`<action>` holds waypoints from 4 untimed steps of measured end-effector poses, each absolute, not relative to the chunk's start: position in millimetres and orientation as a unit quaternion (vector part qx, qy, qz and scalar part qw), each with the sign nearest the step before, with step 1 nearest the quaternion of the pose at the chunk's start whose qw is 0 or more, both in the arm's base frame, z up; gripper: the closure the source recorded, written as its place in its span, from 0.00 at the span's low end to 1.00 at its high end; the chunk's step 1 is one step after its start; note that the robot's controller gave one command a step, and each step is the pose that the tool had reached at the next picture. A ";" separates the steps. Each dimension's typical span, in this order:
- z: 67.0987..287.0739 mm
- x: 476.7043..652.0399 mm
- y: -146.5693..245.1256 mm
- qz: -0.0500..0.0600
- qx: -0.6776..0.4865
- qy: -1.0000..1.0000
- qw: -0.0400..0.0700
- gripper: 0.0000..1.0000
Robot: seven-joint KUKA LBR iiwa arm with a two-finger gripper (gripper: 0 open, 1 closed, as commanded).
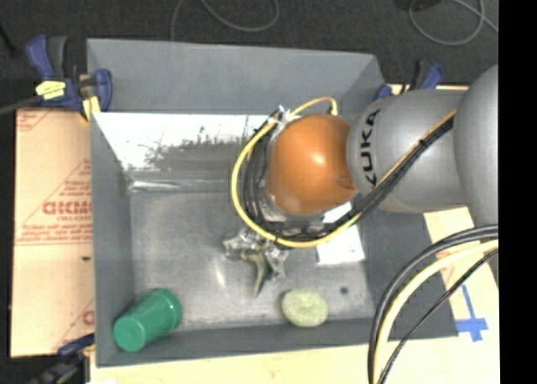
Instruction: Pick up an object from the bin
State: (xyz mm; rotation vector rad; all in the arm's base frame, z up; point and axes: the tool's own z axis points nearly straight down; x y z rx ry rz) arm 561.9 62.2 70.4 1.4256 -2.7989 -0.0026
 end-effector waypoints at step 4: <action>108.1 563.0 61.8 0.001 0.451 -0.893 -0.003 1.00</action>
Offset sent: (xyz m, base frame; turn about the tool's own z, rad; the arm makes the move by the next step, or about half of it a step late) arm 0.0002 -0.0001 0.0513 0.0000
